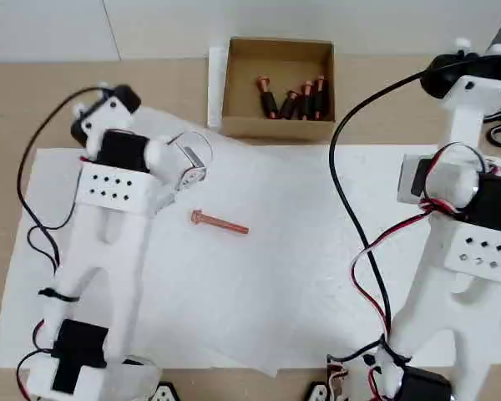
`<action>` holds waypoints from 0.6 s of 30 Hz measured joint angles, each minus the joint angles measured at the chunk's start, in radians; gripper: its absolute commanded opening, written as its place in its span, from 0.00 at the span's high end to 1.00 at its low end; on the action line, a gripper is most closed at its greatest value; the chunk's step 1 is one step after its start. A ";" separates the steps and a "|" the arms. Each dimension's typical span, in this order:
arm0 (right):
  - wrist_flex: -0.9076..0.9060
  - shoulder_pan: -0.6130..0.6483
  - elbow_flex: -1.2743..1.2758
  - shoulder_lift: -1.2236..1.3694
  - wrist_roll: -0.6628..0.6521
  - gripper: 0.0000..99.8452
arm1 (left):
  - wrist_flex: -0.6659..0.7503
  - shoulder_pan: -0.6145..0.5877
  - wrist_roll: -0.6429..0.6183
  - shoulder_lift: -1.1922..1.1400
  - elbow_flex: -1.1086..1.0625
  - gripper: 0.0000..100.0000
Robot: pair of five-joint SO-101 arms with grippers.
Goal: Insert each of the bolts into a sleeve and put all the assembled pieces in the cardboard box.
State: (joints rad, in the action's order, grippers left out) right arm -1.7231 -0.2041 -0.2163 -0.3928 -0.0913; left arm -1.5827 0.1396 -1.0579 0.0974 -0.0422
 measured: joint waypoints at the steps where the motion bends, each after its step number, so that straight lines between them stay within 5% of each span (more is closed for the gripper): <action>1: 0.000 0.000 0.000 0.000 0.000 1.00 | 0.040 0.008 -0.035 -0.008 -0.040 0.80; 9: 0.000 0.000 0.003 0.000 0.000 1.00 | 0.241 0.040 -0.313 -0.149 -0.222 0.81; 18: 0.000 0.000 0.003 0.000 0.000 1.00 | 0.285 0.044 -0.344 -0.290 -0.222 0.81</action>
State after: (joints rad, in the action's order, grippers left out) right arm -1.7231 -0.2041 -0.2133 -0.3928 -0.0913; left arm -1.2973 0.1841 -1.4016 -0.1926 -0.2647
